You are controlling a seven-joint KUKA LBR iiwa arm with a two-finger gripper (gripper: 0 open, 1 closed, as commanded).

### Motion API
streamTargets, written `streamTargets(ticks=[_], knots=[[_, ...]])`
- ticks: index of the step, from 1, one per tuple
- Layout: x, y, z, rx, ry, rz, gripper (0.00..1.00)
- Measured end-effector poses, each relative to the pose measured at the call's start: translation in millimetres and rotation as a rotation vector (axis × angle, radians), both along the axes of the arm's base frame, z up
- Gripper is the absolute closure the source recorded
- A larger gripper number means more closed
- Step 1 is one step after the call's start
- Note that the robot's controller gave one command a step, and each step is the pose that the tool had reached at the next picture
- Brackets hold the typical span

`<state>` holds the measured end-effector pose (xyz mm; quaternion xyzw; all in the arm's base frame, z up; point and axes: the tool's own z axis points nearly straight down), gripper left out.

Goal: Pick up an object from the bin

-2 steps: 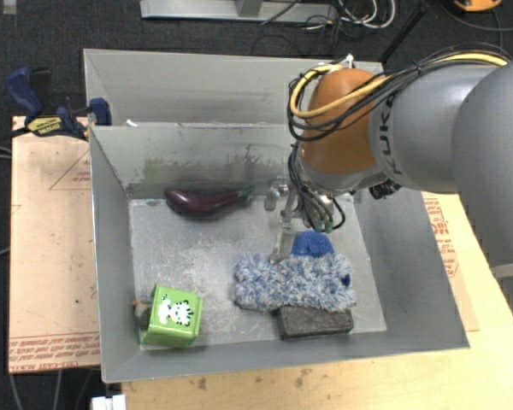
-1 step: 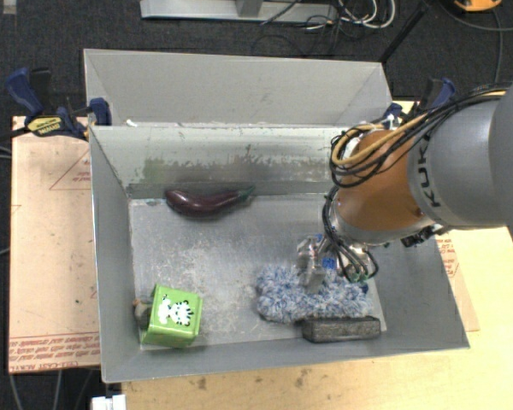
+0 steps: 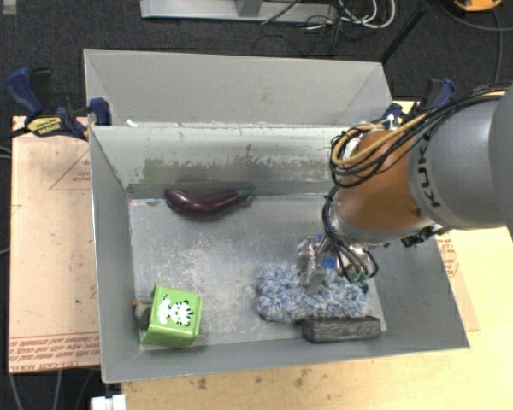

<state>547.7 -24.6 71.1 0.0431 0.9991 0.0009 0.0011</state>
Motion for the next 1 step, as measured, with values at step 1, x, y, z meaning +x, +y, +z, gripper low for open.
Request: streamTargets(ticks=[1], knots=[[-4.5,2.7,35.3,0.000,0.010,-0.018,1.00]])
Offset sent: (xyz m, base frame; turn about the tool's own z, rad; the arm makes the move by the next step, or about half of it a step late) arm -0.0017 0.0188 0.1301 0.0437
